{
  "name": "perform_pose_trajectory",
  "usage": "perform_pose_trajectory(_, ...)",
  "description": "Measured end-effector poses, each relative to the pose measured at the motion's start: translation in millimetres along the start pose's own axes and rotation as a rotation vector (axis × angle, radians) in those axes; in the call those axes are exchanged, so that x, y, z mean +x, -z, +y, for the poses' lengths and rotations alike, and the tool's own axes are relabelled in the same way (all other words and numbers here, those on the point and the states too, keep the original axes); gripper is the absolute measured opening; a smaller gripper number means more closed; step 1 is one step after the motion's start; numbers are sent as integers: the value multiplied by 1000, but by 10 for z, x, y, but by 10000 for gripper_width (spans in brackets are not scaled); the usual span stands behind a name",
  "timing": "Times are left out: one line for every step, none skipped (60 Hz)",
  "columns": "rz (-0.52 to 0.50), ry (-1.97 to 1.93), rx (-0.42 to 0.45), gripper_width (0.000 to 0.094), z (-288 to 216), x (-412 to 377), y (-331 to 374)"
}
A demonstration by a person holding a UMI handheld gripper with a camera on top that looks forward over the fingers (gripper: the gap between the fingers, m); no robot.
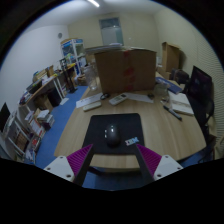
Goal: Arrange mouse
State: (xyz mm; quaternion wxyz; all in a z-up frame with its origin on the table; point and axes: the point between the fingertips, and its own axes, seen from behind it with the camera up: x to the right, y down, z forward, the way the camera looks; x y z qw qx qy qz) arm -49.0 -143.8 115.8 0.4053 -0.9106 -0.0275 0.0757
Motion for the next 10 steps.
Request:
perform_pose_trajectory(5,-7,3,846,9,39,59)
perform_pose_trajectory(10,-14,5,844,30,66,135)
perform_pose_trajectory(13,-21,7,843,48,93,203)
perform_pose_trajectory(15,-28,9,846,58,123,262)
perform_pose_trajectory(17,-34,10,846,81,151,324)
perform_pose_trajectory(18,-39,10,847,100,183,374)
perform_pose_trajectory(18,-45,10,843,124,214,425)
perform_pose_trajectory(18,-50,8,841,148,247,470)
perform_pose_trajectory(18,-54,6,845,172,280,512)
perform_pose_trajectory(16,-57,3,842,192,314,538)
